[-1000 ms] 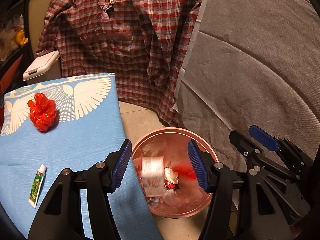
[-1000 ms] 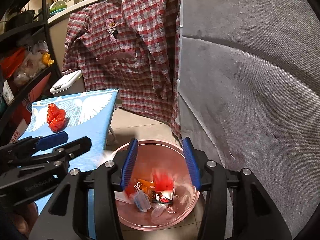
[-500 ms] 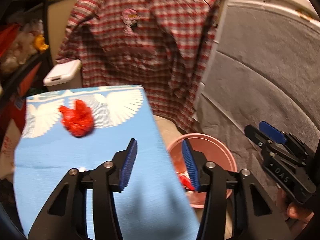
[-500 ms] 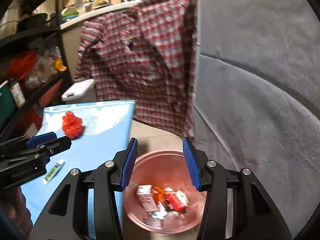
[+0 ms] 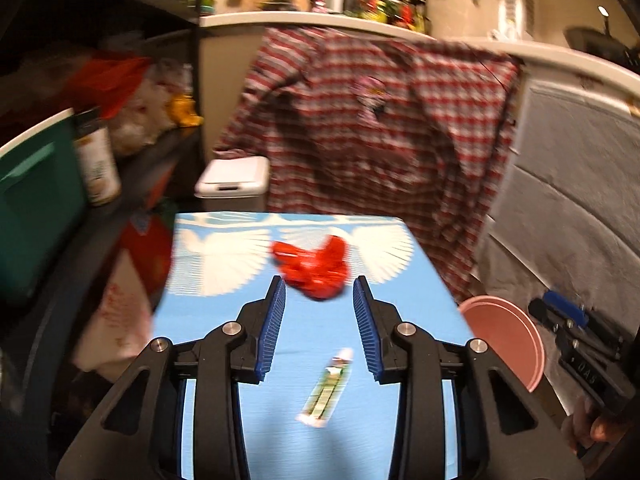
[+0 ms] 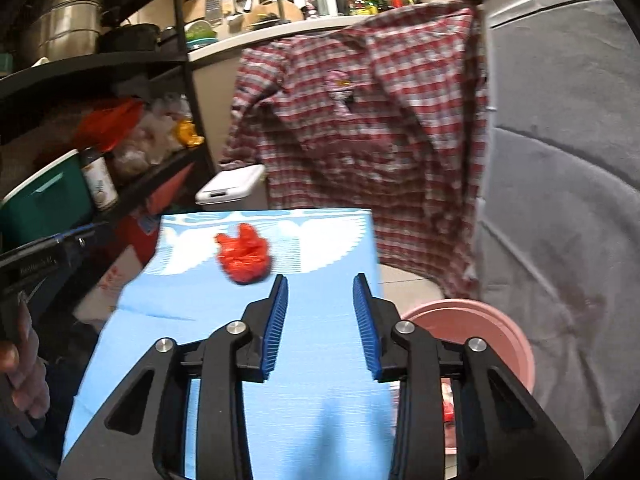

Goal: Collect trash
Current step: 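Move both tools back over the table toward the red bag and toothpaste, then grasp the red plastic bag with the left tool while the right tool grasps the green toothpaste tube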

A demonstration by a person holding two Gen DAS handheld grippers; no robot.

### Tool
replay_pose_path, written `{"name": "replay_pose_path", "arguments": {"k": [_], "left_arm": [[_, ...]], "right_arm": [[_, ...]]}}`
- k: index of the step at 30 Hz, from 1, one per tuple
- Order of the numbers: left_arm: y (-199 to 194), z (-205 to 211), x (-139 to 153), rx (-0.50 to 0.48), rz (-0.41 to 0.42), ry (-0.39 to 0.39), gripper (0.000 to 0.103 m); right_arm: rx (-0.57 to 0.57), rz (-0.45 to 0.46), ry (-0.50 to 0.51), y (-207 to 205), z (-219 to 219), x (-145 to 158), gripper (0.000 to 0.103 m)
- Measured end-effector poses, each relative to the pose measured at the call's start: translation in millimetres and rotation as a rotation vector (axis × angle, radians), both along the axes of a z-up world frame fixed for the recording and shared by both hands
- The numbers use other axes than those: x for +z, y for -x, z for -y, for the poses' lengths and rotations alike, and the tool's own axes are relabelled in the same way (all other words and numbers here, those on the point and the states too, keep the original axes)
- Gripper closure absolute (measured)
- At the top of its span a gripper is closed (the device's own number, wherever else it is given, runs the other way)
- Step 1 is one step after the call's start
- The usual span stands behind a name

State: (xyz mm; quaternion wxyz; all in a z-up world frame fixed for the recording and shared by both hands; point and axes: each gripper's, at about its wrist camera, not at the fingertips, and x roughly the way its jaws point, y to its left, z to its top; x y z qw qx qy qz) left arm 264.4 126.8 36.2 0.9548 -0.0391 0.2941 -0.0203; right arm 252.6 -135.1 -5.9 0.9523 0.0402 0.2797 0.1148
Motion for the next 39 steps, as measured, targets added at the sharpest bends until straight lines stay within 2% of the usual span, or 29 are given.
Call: {"name": "replay_pose_path", "arguments": {"k": [6, 14, 17, 21, 25, 29, 31, 34, 39], "left_arm": [[12.8, -57.9, 7.4, 0.074, 0.034, 0.042, 0.068], [20.9, -95.8, 11.1, 0.116, 0.066, 0.083, 0.068], [21.4, -107.8, 9.0, 0.125, 0.069, 0.092, 0.068], [18.7, -121.2, 2.3, 0.136, 0.059, 0.113, 0.068], [11.9, -124.2, -4.0, 0.140, 0.048, 0.119, 0.068], [2.3, -122.9, -10.1, 0.137, 0.041, 0.119, 0.068], [-3.8, -121.8, -14.7, 0.131, 0.037, 0.120, 0.068], [-10.7, -119.9, -23.3, 0.121, 0.027, 0.125, 0.068], [-32.3, -113.8, -48.3, 0.088, -0.014, 0.178, 0.068]], "right_arm": [[0.049, -0.020, 0.014, 6.1, -64.3, -26.5, 0.071], [0.031, -0.238, -0.034, -16.1, -124.9, -99.1, 0.069], [-0.006, -0.309, -0.050, -27.3, -142.1, -124.4, 0.060], [-0.036, -0.333, -0.017, -36.7, -167.3, -135.5, 0.047], [-0.085, -0.385, 0.061, -45.2, -186.9, -147.4, 0.047], [-0.124, -0.370, 0.151, -43.9, -193.2, -149.5, 0.051], [-0.133, -0.372, 0.160, -46.3, -188.4, -150.0, 0.063], [-0.134, -0.372, 0.163, -49.4, -176.3, -148.1, 0.074], [-0.117, -0.379, 0.182, -61.0, -152.0, -145.1, 0.080]]}}
